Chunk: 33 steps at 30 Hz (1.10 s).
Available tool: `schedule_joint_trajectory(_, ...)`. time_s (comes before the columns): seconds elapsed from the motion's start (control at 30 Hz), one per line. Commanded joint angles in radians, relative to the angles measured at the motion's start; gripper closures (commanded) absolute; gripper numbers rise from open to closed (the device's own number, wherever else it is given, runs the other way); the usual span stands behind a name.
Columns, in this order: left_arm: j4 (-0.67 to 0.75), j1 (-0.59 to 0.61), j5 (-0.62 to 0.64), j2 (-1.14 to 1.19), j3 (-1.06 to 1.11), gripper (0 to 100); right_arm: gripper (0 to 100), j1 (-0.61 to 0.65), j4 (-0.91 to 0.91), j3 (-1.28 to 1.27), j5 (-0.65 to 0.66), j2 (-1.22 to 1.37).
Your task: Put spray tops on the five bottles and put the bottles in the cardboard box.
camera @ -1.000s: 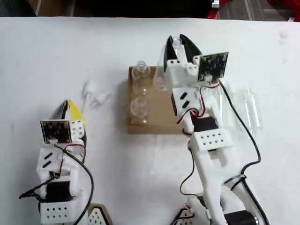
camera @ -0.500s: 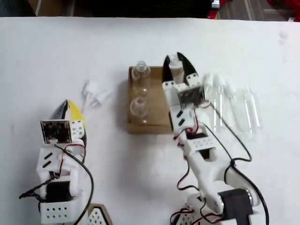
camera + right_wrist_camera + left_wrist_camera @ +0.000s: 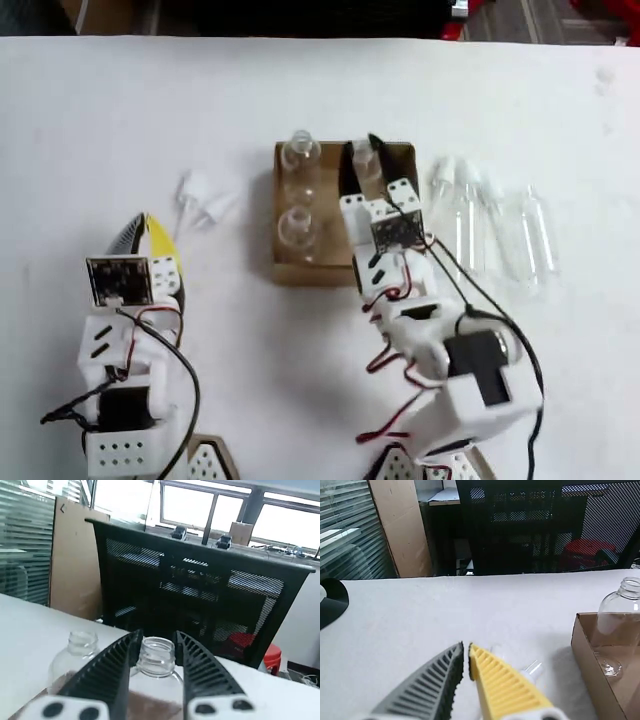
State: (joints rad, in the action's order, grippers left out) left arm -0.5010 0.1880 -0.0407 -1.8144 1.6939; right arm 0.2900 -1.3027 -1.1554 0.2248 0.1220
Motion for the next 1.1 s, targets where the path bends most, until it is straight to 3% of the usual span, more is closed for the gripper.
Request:
schedule_joint_trajectory(0.0,0.014,-0.01,-0.014,-0.013,-0.002,98,98.3,0.033,-0.099,0.041,0.0,0.084)
schedule_joint_trajectory(0.57,0.014,-0.01,-0.014,-0.013,-0.002,98,98.0,0.031,-0.173,0.077,0.002,0.194)
schedule_joint_trajectory(0.77,0.014,-0.01,-0.014,-0.013,-0.002,98,85.8,0.031,-0.168,0.071,0.002,0.2)
schedule_joint_trajectory(1.07,0.025,-0.008,-0.014,-0.013,-0.002,98,85.1,0.038,-0.208,0.023,0.0,0.136)
